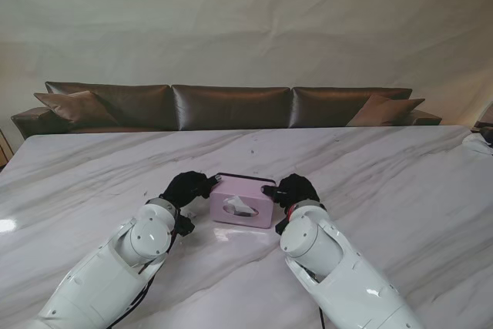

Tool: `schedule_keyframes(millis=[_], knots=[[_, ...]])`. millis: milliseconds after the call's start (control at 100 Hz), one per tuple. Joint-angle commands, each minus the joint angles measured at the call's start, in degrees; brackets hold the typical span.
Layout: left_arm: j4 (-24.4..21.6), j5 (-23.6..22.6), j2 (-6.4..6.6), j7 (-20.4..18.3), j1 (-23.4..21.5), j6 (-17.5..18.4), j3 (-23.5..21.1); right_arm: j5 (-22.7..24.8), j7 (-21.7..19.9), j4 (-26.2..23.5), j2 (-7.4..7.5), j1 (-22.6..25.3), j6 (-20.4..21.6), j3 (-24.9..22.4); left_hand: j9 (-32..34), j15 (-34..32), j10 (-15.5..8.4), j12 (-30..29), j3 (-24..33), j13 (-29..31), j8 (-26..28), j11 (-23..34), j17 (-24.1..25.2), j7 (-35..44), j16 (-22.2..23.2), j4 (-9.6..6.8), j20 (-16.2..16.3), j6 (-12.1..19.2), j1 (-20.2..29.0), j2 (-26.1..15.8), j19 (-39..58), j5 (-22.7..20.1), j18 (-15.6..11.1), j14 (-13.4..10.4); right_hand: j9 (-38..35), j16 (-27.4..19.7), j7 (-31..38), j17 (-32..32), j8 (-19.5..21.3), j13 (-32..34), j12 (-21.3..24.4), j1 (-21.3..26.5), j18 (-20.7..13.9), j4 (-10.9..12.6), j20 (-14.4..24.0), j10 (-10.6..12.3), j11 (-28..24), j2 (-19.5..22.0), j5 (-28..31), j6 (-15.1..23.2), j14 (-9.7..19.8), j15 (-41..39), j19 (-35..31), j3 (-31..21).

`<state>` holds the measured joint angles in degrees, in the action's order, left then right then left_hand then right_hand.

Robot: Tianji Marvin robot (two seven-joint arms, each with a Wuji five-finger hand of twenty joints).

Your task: Refill a tissue box and feed the first sheet

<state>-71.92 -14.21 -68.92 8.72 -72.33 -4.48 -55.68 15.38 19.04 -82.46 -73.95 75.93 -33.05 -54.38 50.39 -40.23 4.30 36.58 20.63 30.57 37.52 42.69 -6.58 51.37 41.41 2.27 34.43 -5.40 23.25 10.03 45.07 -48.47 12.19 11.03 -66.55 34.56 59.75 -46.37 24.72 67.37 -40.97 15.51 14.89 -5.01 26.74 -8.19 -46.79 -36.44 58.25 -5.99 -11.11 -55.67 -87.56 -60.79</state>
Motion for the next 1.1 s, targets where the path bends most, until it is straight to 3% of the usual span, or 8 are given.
schedule_keyframes(millis=[0,140,250,390,640,800,970,1090], knots=[[-0.62,-0.52,-0.72,-1.05,-0.69,-0.11,-0.47,-0.53,-1.15,-0.04,-0.32,0.18,0.08,-0.38,-2.73,0.95,-3.5,-1.23,-3.87,-2.54,-3.64,-1.42,1.53,-4.17,-0.96,-1.83,0.18,9.97,-1.92,-2.49,21.24,1.95,1.34,0.29,-1.72,-0.17,-9.54,1.23,3.72,-0.79,-0.82,-3.56,-3.63,3.66,-0.86,3.63,-0.79,3.56,1.1,8.75,-0.94,0.42,-1.08,3.13],[-2.54,-0.91,-0.16,-2.07,-2.16,-1.05,-1.78,-1.05,-2.48,-0.37,0.2,0.66,0.21,-1.24,-4.2,1.92,-3.18,-2.14,-12.01,-3.74,-5.46,-2.26,2.09,-5.89,-1.49,-2.6,0.15,9.11,-0.66,-4.04,20.66,2.49,1.49,0.48,0.75,-0.12,-13.69,2.68,6.85,-2.82,-0.57,-5.04,-3.41,5.19,-1.1,2.94,-0.45,5.81,-0.84,7.08,-1.36,1.07,-0.13,10.14],[-3.88,-2.53,0.57,-3.29,-3.1,-1.48,-2.42,-0.46,-3.4,-1.07,0.74,1.3,0.49,-1.56,-4.61,2.3,-3.37,-2.27,-13.01,-3.99,-5.75,-2.56,2.24,-6.46,-1.66,-2.66,0.0,9.24,-0.95,-3.73,20.29,3.01,1.55,0.17,3.18,0.01,-15.4,3.71,7.29,-4.4,-0.52,-6.91,-3.64,9.41,-1.15,2.91,-0.41,5.95,-3.33,6.42,-1.3,1.45,0.63,13.89],[-5.1,-4.45,1.24,-4.12,-4.29,-1.64,-3.18,0.87,-3.79,-2.11,1.29,2.38,1.18,-1.89,-5.75,3.41,-3.66,-2.78,-14.13,-4.47,-6.68,-3.63,2.54,-8.32,-2.19,-3.12,-0.43,9.09,-1.09,-3.67,19.22,4.19,1.61,-0.31,6.37,0.03,-17.08,4.98,6.88,-6.27,-0.24,-10.03,-3.88,11.33,-1.28,2.75,0.07,4.21,-6.79,5.65,-1.32,2.12,1.68,12.85],[-6.58,-5.83,1.8,-4.44,-6.27,-0.6,-4.62,2.59,-5.06,-4.78,2.38,4.85,2.25,-2.74,-10.55,6.54,-4.74,-4.01,-15.73,-6.52,-9.32,-6.12,4.78,-12.92,-3.74,-4.06,-1.59,8.79,-0.61,-3.18,15.93,8.57,1.71,-1.59,12.12,-0.05,-19.67,7.18,5.78,-9.51,0.34,-12.87,-4.25,11.45,-1.34,2.93,0.79,2.71,-13.23,4.48,-1.24,3.51,3.45,9.7],[-7.05,-6.81,1.94,-3.58,-7.55,0.98,-5.36,4.21,-6.2,-6.16,3.22,6.43,2.9,-3.21,-14.04,7.75,-6.18,-4.5,-15.53,-8.09,-10.45,-7.28,5.7,-15.19,-4.14,-4.59,-1.94,9.04,0.86,-0.35,14.59,12.28,1.66,-2.53,18.99,-0.02,-20.88,9.14,4.76,-12.6,1.39,-10.29,-4.75,13.82,-0.76,4.18,1.4,-0.79,-20.35,4.02,-0.48,5.07,5.25,8.98],[-8.28,-11.13,2.46,-2.03,-9.7,1.84,-6.53,8.05,-9.81,-8.55,5.09,8.45,3.32,-4.09,-24.09,9.98,-8.21,-4.67,-14.14,-12.58,-11.48,-8.0,8.0,-17.73,-4.53,-5.13,-2.09,8.08,2.34,3.52,11.99,23.02,0.28,-3.77,29.97,-0.09,-20.05,12.72,4.07,-18.28,2.55,-5.83,-6.72,18.08,0.44,5.96,1.0,-4.74,-32.35,2.49,1.46,7.52,8.51,8.43],[-9.18,-13.31,2.75,-1.03,-11.62,2.67,-7.4,9.41,-11.65,-9.73,5.91,9.57,3.22,-4.7,-28.23,10.52,-8.63,-4.5,-12.07,-14.15,-11.1,-7.48,8.76,-16.9,-4.43,-5.21,-1.75,7.08,3.28,6.6,10.94,28.01,-0.15,-4.1,33.66,-0.17,-18.57,14.48,3.31,-20.56,3.56,0.32,-7.47,19.54,1.39,6.19,0.49,-5.93,-35.88,2.21,2.57,8.55,10.54,11.29]])
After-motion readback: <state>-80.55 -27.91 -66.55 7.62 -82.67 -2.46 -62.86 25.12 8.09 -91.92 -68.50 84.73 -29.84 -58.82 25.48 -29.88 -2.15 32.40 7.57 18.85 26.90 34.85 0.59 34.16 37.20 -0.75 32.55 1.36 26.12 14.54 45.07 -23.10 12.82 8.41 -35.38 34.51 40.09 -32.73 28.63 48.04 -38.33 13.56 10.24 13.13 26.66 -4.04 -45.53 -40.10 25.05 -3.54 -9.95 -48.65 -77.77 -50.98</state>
